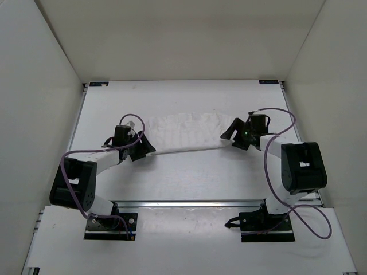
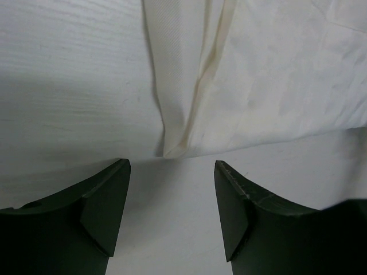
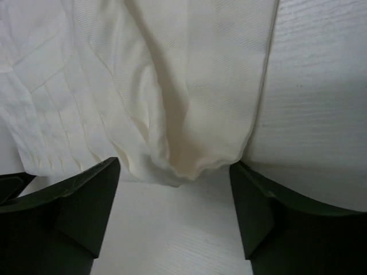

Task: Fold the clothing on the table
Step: Fold the skirt

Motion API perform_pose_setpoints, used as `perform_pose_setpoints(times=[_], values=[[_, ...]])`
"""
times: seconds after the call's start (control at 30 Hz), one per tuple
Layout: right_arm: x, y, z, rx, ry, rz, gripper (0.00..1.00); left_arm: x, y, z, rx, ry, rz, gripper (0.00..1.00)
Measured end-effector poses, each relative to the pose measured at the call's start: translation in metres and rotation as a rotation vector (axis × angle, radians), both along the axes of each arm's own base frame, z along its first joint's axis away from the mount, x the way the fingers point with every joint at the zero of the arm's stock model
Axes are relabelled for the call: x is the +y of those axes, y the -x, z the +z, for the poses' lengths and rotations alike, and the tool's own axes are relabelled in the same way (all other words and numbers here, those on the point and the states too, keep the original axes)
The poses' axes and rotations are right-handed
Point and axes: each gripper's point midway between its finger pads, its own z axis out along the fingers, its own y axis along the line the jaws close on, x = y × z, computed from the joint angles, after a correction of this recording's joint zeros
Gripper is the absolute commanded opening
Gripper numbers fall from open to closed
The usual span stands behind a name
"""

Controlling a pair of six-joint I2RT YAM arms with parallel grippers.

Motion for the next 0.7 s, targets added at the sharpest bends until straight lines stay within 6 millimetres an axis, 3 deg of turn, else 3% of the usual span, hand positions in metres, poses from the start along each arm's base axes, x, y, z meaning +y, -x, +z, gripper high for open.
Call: perform_pose_setpoints(times=[0.03,0.1,0.17,0.2,0.3,0.43,0.47,0.53,0.6,0.7], values=[[0.001,-0.003,-0.001,-0.005,-0.007,-0.004,0.69,0.001,0.003,-0.003,0.009,-0.002,0.0,0.7],[0.002,-0.009,-0.003,-0.009,-0.021,-0.014,0.51,0.002,0.005,-0.005,0.013,-0.003,0.004,0.72],[0.003,-0.013,-0.008,-0.005,-0.025,-0.022,0.17,0.003,0.003,-0.005,0.005,-0.005,0.008,0.72],[0.003,-0.013,-0.015,0.015,-0.028,-0.031,0.07,0.003,0.002,-0.005,0.003,-0.006,0.011,0.71],[0.004,-0.012,-0.021,0.038,-0.043,-0.042,0.0,0.002,-0.001,-0.005,-0.005,-0.004,0.016,0.72],[0.003,-0.012,-0.021,0.037,-0.045,-0.045,0.0,-0.007,-0.008,-0.005,-0.024,0.014,0.016,0.62],[0.002,-0.013,-0.02,0.036,-0.045,-0.046,0.0,-0.012,-0.009,-0.006,-0.025,0.02,0.011,0.56],[0.001,-0.013,-0.021,0.036,-0.043,-0.048,0.0,-0.022,-0.012,-0.009,-0.022,0.041,0.0,0.21],[-0.003,-0.013,-0.021,0.035,-0.039,-0.047,0.0,-0.033,-0.01,-0.016,-0.001,0.049,-0.024,0.04],[-0.019,-0.01,-0.021,0.048,-0.016,-0.062,0.0,-0.056,-0.01,-0.017,0.005,0.084,-0.071,0.0]])
